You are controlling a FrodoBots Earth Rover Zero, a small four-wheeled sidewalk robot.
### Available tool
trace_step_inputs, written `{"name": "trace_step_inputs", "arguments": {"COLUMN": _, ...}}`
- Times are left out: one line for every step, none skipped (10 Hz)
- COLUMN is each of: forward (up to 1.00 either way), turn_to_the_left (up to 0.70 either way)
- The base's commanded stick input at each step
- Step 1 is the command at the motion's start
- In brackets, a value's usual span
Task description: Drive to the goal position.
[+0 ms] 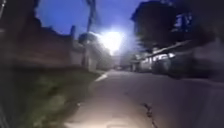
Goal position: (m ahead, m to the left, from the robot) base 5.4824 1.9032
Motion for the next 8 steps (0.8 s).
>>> {"name": "trace_step_inputs", "arguments": {"forward": 0.70, "turn_to_the_left": 0.00}}
{"name": "trace_step_inputs", "arguments": {"forward": 0.70, "turn_to_the_left": 0.00}}
{"name": "trace_step_inputs", "arguments": {"forward": 0.70, "turn_to_the_left": 0.00}}
{"name": "trace_step_inputs", "arguments": {"forward": 0.70, "turn_to_the_left": -0.03}}
{"name": "trace_step_inputs", "arguments": {"forward": 0.70, "turn_to_the_left": -0.12}}
{"name": "trace_step_inputs", "arguments": {"forward": 0.70, "turn_to_the_left": -0.21}}
{"name": "trace_step_inputs", "arguments": {"forward": 0.70, "turn_to_the_left": -0.29}}
{"name": "trace_step_inputs", "arguments": {"forward": 0.70, "turn_to_the_left": -0.35}}
